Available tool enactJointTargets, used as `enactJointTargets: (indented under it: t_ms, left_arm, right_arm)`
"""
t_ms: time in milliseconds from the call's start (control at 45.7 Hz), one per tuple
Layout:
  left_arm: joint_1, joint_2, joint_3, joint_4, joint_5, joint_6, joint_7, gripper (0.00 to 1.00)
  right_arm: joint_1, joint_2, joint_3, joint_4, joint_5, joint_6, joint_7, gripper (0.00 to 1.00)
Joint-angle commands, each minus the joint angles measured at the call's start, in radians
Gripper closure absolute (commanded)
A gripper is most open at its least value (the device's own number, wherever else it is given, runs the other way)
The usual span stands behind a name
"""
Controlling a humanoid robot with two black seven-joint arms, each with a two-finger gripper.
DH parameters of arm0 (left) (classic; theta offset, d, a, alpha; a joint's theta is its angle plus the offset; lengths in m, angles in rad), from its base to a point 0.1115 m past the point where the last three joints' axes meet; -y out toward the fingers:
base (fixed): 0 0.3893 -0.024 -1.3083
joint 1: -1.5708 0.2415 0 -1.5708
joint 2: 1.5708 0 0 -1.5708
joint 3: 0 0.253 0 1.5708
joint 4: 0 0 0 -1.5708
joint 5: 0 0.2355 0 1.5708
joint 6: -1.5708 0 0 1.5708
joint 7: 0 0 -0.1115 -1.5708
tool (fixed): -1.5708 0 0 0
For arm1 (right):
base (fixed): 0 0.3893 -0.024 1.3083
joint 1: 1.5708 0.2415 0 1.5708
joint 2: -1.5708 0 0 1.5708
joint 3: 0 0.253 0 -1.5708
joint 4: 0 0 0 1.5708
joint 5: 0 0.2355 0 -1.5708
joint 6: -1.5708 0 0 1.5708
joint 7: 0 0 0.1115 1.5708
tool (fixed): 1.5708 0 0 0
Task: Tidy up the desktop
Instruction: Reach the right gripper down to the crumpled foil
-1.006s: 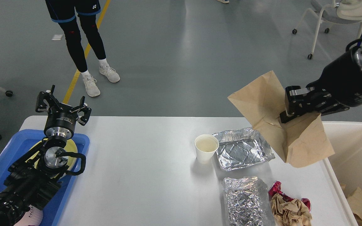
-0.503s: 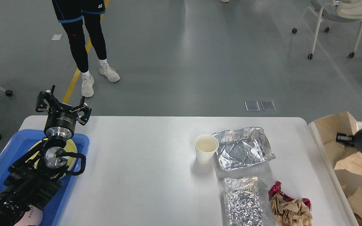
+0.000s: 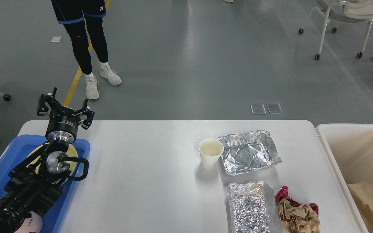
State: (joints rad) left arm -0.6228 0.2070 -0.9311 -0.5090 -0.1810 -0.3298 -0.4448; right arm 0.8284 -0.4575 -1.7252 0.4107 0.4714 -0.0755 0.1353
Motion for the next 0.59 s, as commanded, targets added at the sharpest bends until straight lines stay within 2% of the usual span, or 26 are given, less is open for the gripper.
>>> enactJointTargets:
  t_ms: [0, 87, 262, 437, 569]
  left_arm:
    - [0.0, 0.0, 0.0, 0.0, 0.0, 0.0, 0.0, 0.0]
    - [0.0, 0.0, 0.0, 0.0, 0.0, 0.0, 0.0, 0.0]
    - [0.0, 0.0, 0.0, 0.0, 0.0, 0.0, 0.0, 0.0]
    - [0.0, 0.0, 0.0, 0.001, 0.0, 0.0, 0.0, 0.0]
    - [0.0, 0.0, 0.0, 0.001, 0.0, 0.0, 0.0, 0.0]
  right_arm:
    - [0.003, -0.004, 0.079, -0.003, -0.013, 0.002, 0.001, 0.0]
    - [0.034, 0.002, 0.085, -0.003, -0.011, -0.001, 0.001, 0.0]
    - [0.211, 0.005, 0.095, 0.016, -0.016, 0.029, 0.012, 0.0]
    - [0.4, 0.017, 0.095, 0.051, -0.075, 0.21, 0.018, 0.0]
    - [0.65, 0.04, 0.119, 0.242, -0.16, 0.276, 0.024, 0.0]
